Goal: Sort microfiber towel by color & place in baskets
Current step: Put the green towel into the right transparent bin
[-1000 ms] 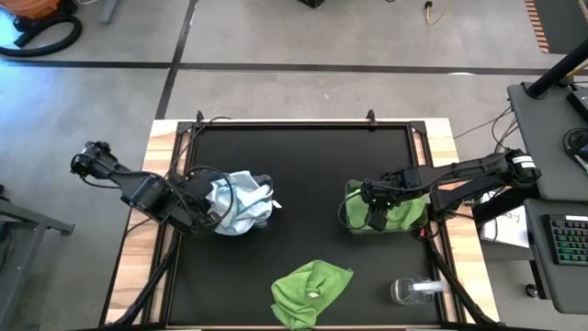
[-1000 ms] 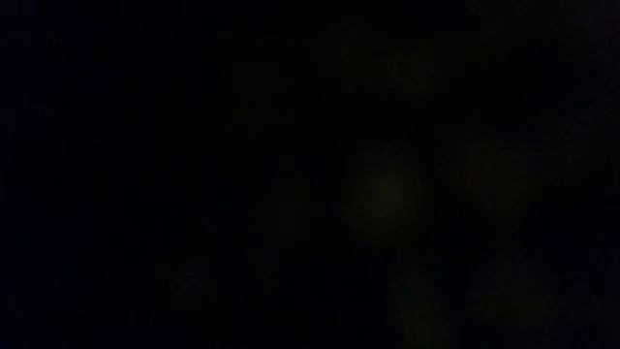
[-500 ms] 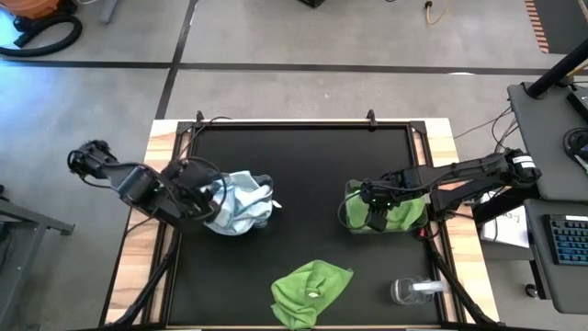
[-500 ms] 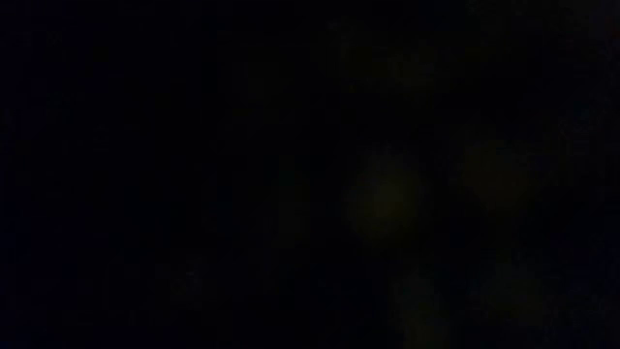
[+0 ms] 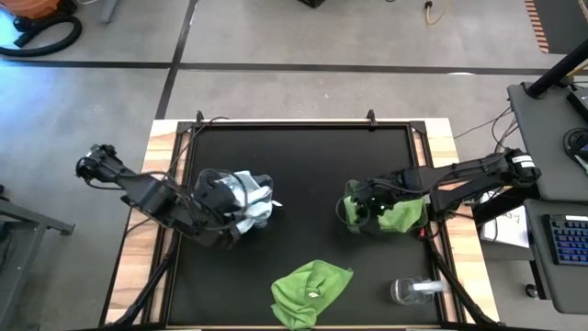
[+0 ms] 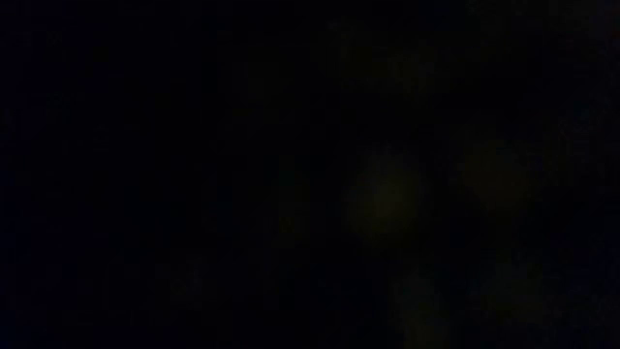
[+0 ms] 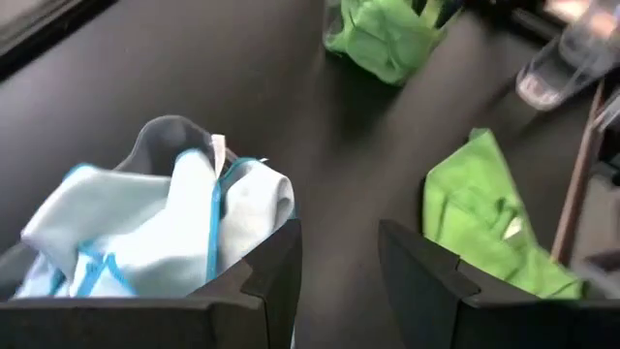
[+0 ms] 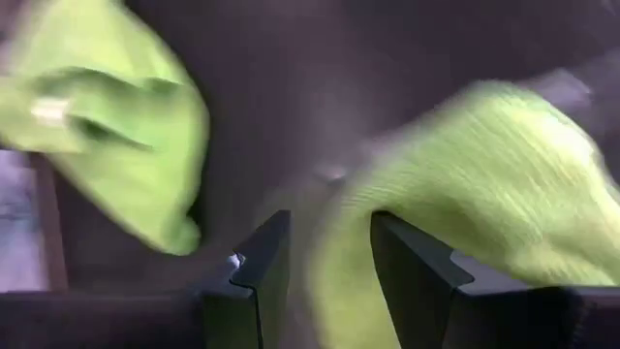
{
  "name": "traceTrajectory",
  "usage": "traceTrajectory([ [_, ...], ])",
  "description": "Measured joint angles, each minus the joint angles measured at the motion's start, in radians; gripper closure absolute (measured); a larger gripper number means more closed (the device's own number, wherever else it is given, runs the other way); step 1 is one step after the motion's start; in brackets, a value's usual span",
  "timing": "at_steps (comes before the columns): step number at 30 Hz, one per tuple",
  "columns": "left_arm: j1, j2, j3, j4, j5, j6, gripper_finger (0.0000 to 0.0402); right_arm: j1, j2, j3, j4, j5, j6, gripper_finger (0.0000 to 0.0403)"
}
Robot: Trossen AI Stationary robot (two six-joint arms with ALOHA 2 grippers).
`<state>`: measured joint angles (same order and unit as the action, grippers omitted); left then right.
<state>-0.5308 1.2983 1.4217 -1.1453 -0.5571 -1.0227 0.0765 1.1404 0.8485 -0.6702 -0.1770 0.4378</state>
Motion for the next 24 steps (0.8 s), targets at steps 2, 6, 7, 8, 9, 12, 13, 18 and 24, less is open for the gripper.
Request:
traceTrajectory([
  [2,0.001,0.038,0.018,-0.004,-0.001,0.043,0.0278,0.023,0.0,0.02,0.039,-0.024,-0.002,0.0266],
  [6,0.001,0.091,0.044,-0.059,-0.005,0.044,0.0278,0.069,0.0,0.082,0.048,-0.026,-0.004,0.0266],
  [7,0.001,0.1,0.046,-0.059,-0.005,0.035,0.0278,0.079,0.0,0.1,0.049,-0.025,-0.004,0.0266],
  [8,0.001,0.109,0.046,-0.059,-0.004,0.029,0.0278,0.09,0.0,0.116,0.049,-0.025,-0.003,0.0266],
  [9,0.001,0.12,0.046,-0.059,0.0,0.021,0.0278,0.1,0.0,0.13,0.052,-0.024,0.002,0.0266],
  [12,0.001,0.151,0.044,-0.06,0.023,0.016,0.0278,0.134,0.014,0.161,0.06,-0.025,0.021,0.0266],
  [13,0.001,0.163,0.044,-0.06,0.025,0.016,0.0278,0.146,0.024,0.165,0.064,-0.025,0.027,0.0266],
  [18,0.001,0.217,0.044,-0.06,0.026,0.023,0.0278,0.215,0.112,0.188,0.116,-0.025,0.075,0.0266],
  [24,0.001,0.257,0.043,-0.059,0.044,0.04,0.0278,0.274,0.296,0.28,0.123,-0.025,0.078,0.0266],
])
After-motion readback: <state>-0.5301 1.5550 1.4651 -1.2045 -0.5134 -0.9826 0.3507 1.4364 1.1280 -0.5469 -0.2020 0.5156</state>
